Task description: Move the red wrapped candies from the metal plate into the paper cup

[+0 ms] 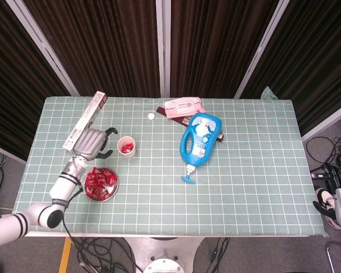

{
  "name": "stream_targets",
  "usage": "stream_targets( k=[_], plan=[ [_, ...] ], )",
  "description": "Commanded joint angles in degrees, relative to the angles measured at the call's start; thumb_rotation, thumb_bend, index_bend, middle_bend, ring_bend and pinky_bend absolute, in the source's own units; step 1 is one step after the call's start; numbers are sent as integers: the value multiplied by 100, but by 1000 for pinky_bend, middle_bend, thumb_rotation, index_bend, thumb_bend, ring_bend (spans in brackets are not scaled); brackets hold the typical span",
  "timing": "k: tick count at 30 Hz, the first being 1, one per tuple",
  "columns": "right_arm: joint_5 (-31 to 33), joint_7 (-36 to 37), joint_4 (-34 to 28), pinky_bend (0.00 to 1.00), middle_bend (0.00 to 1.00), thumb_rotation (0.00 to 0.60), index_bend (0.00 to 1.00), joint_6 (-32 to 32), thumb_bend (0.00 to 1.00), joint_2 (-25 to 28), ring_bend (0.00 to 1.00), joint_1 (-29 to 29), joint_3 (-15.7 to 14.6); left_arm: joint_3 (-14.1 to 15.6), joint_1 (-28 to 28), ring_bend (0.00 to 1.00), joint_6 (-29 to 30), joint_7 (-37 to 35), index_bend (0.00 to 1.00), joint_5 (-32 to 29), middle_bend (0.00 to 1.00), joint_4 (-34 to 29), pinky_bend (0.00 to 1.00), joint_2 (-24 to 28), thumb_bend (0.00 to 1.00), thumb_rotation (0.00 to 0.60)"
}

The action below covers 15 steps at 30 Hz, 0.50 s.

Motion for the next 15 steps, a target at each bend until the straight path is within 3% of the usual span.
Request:
stream_targets(
  k=[1,8,15],
  plan=[
    [-13,0,-5,271,114,600,0,-2,62,-4,46,4,-5,443,510,928,482,-136,423,488,783,-326,1000,341,288,600],
    [-67,-39,-55,274,114,600,0,-12,61,-13,46,34,-15,1105,831,910,421,-13,435,991,549,-276,1000,244,289,600],
    [-102,-107,-146,280,114,600,0,1,59,23,46,46,-19,1222,805,907,163,269,435,1086,502,86,1000,-149,291,600]
  ],
)
